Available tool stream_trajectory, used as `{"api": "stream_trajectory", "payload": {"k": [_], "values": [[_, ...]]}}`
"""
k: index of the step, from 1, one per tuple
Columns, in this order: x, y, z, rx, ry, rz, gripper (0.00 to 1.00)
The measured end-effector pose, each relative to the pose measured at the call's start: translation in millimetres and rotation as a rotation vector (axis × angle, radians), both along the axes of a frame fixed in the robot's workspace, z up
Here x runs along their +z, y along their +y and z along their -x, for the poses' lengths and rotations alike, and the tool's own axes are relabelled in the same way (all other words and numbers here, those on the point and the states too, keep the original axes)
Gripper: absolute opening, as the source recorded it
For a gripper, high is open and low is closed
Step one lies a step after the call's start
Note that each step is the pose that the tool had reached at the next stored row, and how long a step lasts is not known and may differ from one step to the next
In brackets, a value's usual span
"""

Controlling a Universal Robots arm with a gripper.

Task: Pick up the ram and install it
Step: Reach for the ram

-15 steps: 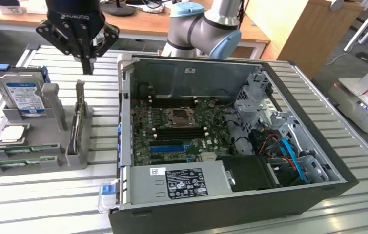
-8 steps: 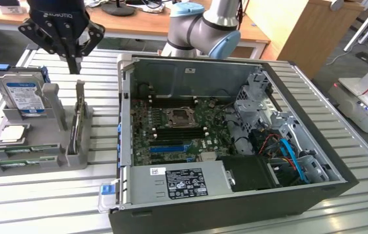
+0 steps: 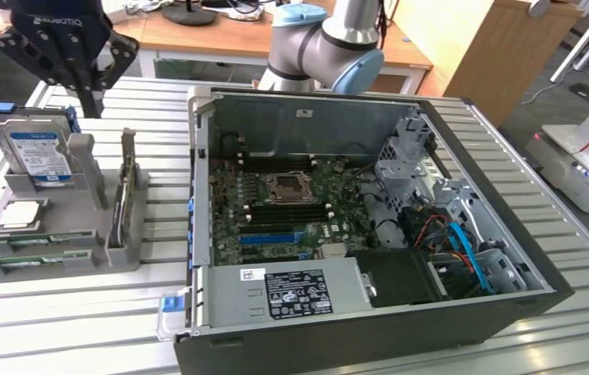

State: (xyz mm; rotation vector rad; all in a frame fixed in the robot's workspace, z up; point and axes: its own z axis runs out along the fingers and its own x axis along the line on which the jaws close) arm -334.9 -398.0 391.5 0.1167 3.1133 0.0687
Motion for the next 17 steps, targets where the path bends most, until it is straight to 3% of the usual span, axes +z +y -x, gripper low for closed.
{"api": "stream_trajectory", "payload": {"k": [17], "values": [[-0.5, 0.0, 56.8, 0.000, 0.0000, 0.0000, 0.11]]}}
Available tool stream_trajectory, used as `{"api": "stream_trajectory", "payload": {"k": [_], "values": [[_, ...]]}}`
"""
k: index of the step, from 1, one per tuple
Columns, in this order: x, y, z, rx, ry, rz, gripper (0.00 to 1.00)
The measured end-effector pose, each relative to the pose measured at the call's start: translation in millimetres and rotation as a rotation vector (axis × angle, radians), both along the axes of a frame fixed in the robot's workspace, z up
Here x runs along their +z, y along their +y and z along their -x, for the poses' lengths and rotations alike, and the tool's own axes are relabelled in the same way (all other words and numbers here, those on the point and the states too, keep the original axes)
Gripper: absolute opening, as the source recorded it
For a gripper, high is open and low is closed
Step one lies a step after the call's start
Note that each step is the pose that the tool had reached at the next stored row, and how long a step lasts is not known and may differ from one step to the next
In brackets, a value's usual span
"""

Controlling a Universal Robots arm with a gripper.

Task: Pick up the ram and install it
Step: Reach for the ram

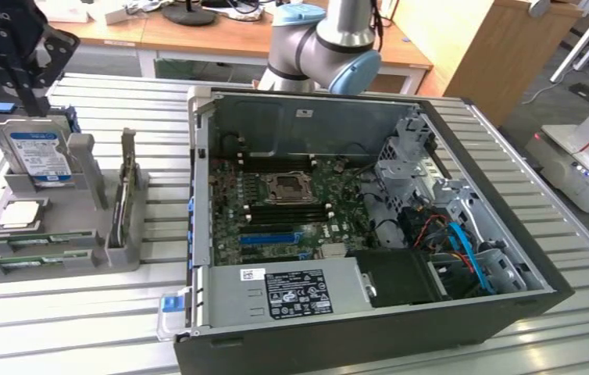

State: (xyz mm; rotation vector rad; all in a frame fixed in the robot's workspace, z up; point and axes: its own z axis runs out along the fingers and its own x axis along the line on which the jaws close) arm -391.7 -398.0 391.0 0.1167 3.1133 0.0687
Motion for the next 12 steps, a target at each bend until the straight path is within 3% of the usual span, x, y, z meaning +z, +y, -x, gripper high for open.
{"api": "stream_trajectory", "payload": {"k": [7, 12], "values": [[-0.2, 0.0, 20.0, 0.000, 0.0000, 0.0001, 0.11], [-0.3, 0.0, 21.4, 0.000, 0.0000, 0.0002, 0.11]]}}
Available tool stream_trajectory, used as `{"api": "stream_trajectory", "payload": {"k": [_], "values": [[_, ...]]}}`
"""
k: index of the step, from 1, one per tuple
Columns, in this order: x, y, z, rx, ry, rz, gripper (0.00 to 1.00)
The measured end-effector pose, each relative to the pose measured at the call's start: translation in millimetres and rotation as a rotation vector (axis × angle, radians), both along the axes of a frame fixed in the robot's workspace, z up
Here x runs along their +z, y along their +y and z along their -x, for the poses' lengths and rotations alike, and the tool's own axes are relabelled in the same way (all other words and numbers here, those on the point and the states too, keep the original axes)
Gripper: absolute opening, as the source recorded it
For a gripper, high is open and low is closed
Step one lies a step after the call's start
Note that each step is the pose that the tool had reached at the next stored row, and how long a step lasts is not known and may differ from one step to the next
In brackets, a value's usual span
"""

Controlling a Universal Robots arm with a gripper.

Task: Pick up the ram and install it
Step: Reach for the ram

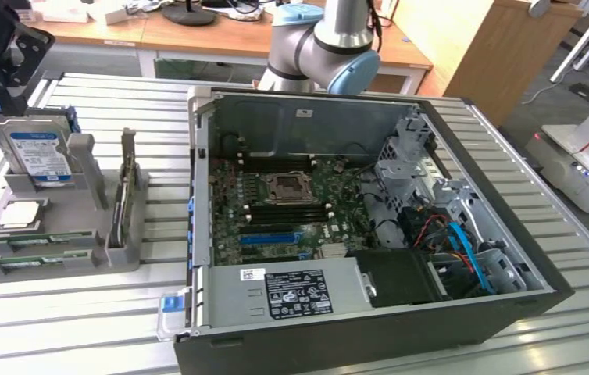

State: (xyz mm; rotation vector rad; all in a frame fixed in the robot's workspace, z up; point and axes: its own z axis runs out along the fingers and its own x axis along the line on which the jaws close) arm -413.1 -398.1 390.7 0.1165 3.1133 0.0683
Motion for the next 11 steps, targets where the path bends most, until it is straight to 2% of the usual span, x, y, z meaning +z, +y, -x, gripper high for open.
{"api": "stream_trajectory", "payload": {"k": [3, 11], "values": [[0.0, -1.5, 0.2, 0.000, 0.0000, 0.0000, 0.11], [0.0, -9.0, 0.2, 0.000, 0.0000, 0.0000, 0.11]]}}
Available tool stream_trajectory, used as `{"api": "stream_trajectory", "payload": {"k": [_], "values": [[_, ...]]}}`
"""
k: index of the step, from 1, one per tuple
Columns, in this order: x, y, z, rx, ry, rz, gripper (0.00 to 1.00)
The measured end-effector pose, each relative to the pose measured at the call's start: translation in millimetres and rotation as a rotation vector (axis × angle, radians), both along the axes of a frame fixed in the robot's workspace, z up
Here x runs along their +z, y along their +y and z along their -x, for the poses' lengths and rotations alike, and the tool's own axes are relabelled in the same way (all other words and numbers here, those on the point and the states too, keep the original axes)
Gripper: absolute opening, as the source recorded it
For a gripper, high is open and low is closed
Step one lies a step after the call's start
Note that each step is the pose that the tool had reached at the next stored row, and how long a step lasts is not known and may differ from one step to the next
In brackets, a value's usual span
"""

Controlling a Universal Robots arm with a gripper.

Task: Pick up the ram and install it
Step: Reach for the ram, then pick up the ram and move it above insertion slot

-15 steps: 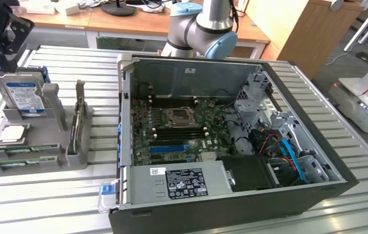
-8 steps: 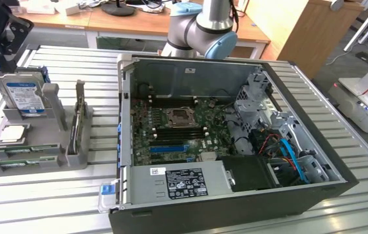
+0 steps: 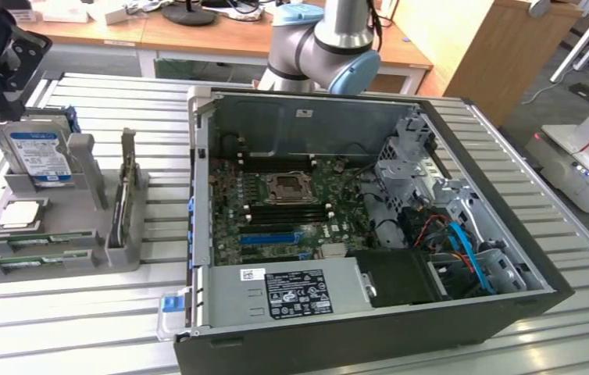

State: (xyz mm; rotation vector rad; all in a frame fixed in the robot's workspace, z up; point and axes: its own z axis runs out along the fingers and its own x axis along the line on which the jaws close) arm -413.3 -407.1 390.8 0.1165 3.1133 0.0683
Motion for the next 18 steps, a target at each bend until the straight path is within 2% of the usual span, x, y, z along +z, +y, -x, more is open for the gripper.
{"api": "stream_trajectory", "payload": {"k": [2, 18], "values": [[0.0, -1.2, 0.0, 0.000, 0.0000, 0.0000, 0.11], [0.0, -1.3, 0.0, 0.006, 0.0000, 0.0000, 0.11]]}}
